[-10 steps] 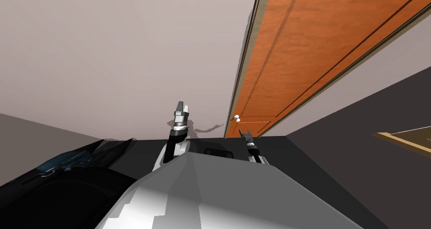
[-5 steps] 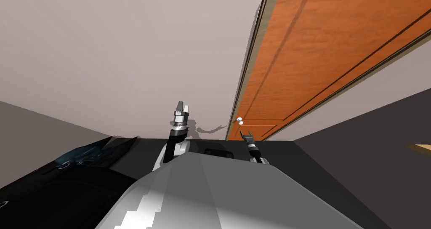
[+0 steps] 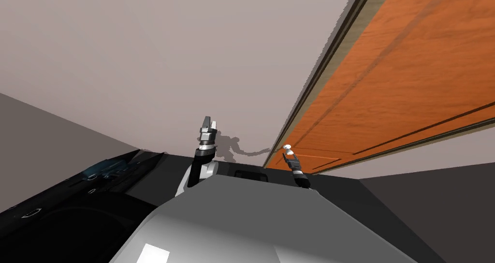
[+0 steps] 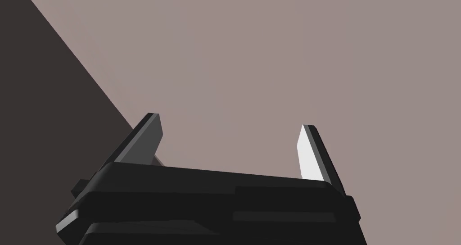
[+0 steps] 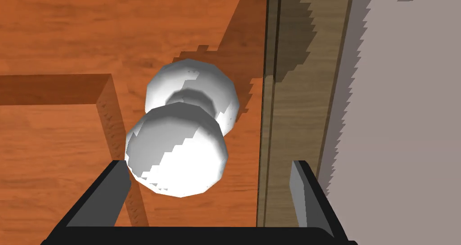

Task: Pull the door open

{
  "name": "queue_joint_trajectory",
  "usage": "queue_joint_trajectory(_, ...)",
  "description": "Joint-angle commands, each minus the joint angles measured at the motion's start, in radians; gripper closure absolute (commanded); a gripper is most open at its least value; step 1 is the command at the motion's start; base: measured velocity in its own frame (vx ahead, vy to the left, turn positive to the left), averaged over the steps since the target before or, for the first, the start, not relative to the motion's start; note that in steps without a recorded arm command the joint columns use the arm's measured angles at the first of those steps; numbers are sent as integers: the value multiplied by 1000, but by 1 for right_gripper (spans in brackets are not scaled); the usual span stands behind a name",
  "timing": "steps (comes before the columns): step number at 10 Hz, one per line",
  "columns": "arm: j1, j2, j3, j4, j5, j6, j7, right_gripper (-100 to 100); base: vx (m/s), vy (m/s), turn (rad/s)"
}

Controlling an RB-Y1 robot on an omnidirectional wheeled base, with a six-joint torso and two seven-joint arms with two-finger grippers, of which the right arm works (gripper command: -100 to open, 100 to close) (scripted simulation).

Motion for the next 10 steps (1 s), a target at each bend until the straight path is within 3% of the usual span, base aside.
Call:
queue_joint_trajectory(1, 6, -20, -21, 27, -15, -24, -3, -100, 173, 9, 57)
queue_joint_trajectory(3, 6, -24, -24, 37, -18, -29, -2, -100, 126, -1, 69)
queue_joint_trajectory(4, 6, -24, -24, 37, -18, -29, -2, 100, -11, -5, -32)
queue_joint_trajectory(9, 6, -24, -24, 37, -18, -29, -2, 100, -14, -2, 1)
queue_joint_trajectory(10, 6, -26, -22, 37, -25, -26, -32, 100, -13, -9, 34)
